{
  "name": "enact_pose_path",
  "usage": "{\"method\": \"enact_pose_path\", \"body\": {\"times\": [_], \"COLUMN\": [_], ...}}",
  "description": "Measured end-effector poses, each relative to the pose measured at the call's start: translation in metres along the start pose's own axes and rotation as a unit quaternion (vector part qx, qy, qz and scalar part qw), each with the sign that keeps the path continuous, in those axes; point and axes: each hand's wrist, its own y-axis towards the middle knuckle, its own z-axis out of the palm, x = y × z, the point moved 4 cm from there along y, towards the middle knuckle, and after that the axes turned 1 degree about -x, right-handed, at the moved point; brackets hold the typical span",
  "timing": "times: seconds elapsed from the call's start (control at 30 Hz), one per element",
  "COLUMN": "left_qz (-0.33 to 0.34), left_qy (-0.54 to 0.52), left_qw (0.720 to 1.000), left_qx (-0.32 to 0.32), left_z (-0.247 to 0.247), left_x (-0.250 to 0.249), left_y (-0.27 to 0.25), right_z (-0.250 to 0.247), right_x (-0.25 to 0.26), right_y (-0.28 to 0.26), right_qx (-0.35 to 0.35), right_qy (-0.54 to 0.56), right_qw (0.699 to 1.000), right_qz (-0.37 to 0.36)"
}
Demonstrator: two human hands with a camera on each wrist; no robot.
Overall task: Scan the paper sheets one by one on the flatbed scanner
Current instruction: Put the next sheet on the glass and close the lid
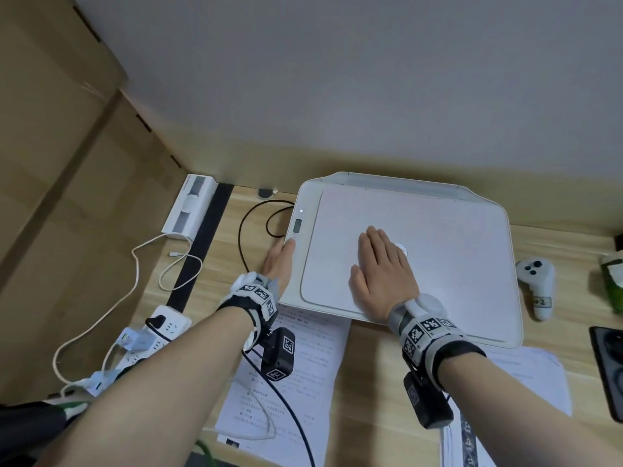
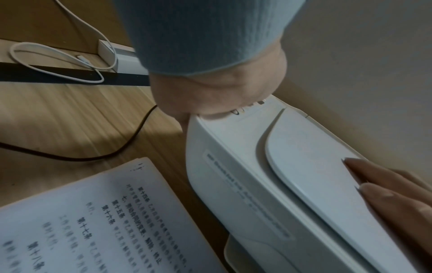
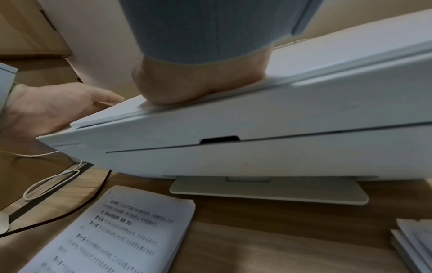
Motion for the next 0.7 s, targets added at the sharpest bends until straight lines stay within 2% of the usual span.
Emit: {"method": "enact_pose_path", "body": {"times": [0.23,0.43,0.53,0.6,0.67,0.7], "left_qz": [0.032,-0.014,-0.044,-0.007,0.088,0.133], "left_qy": [-0.044,-0.066,-0.053,-0.021,0.081,0.153], "left_qw": [0.999,0.997,0.997,0.999,0.993,0.979], "left_qx": [0.006,0.021,0.036,0.031,0.014,0.021], "left_z": [0.001,0.001,-0.002,-0.002,0.003,0.007], "left_x": [-0.001,0.001,-0.011,-0.030,-0.053,-0.060], "left_y": [0.001,0.001,-0.009,-0.020,-0.035,-0.042], "right_z": [0.000,0.001,-0.003,-0.009,-0.017,-0.022], "right_x": [-0.001,0.000,-0.001,-0.006,-0.012,-0.014], "right_y": [0.001,-0.001,-0.003,-0.007,-0.018,-0.026], "right_qx": [0.002,0.014,0.044,0.077,0.101,0.104], "right_qy": [0.000,0.002,0.017,0.021,-0.004,-0.013], "right_qw": [1.000,1.000,0.999,0.997,0.995,0.994], "right_qz": [0.000,0.004,0.003,-0.007,-0.025,-0.035]}}
